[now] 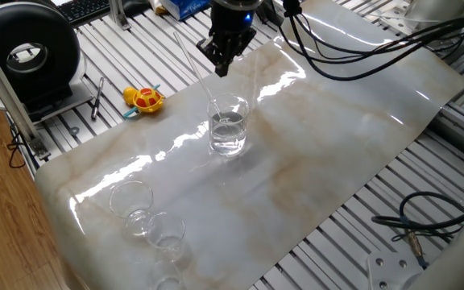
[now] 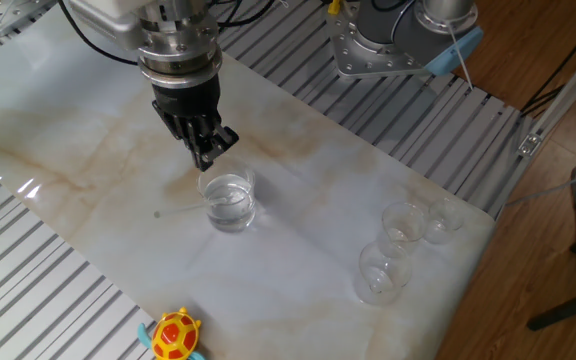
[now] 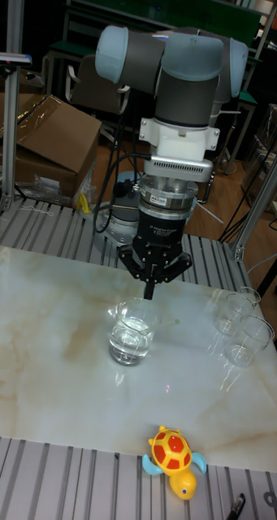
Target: Stir the beaker with a glass rod
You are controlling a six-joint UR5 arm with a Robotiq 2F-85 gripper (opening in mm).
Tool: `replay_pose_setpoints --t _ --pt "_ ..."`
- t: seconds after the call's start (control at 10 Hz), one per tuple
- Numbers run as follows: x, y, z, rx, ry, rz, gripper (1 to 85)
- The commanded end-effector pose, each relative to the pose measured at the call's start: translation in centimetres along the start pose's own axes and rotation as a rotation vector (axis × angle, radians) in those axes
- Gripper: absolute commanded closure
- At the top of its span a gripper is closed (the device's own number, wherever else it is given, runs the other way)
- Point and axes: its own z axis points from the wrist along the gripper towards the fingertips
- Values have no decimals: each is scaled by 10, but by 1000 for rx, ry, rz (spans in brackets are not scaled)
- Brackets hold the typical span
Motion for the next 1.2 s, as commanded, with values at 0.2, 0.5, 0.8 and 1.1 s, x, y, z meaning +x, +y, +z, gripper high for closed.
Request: replay_pose_setpoints --t 0.2,0.5,0.8,1.1 --pt "-5 2 -20 14 16 -8 847" --pt "-4 0 -32 48 42 -40 847" --pt "3 -14 -33 98 76 -109 847" --pt "6 -14 -33 94 88 -150 820"
